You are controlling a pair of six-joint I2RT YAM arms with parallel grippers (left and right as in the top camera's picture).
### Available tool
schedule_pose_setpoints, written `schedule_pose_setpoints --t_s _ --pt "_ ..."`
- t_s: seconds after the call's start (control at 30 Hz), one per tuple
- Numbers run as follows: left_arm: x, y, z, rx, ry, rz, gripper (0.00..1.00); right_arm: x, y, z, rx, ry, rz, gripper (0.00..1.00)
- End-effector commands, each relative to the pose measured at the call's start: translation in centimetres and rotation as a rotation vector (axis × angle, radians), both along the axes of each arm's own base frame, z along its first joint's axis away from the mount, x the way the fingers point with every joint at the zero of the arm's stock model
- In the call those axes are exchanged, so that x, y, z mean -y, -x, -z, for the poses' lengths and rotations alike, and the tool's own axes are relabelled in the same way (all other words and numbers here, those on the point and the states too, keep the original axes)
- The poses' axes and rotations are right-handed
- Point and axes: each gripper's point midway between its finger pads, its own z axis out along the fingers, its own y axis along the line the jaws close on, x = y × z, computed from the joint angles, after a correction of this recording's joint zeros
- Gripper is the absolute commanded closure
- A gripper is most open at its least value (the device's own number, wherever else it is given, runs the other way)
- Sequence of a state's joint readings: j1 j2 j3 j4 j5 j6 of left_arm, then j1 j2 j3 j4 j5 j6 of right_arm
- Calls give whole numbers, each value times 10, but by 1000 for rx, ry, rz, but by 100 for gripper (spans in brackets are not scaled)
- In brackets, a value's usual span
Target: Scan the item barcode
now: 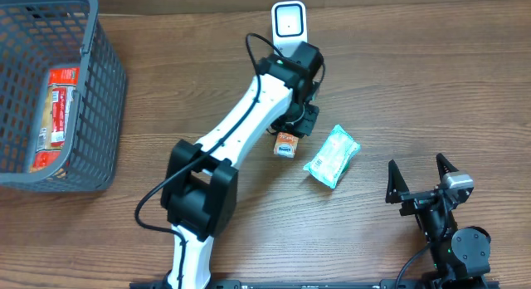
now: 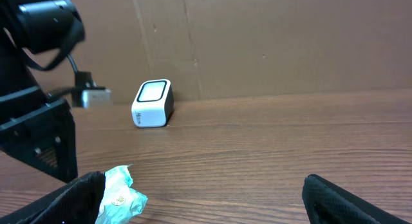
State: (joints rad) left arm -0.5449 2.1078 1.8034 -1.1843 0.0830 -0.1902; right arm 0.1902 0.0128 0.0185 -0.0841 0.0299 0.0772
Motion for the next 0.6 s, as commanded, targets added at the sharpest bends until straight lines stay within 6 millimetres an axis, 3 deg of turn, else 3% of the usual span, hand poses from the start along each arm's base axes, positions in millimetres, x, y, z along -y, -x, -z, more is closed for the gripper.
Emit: schedule_pose_setpoints --t_s 0.0,0.2,0.57 --pt "-7 0 28 -5 -117 -22 80 0 0 3 2 6 -1 0" --pt "-12 0 49 -15 -189 -26 88 0 0 3 2 6 -2 0" --pt "-7 -4 52 4 -186 -20 80 0 0 3 2 6 -1 0"
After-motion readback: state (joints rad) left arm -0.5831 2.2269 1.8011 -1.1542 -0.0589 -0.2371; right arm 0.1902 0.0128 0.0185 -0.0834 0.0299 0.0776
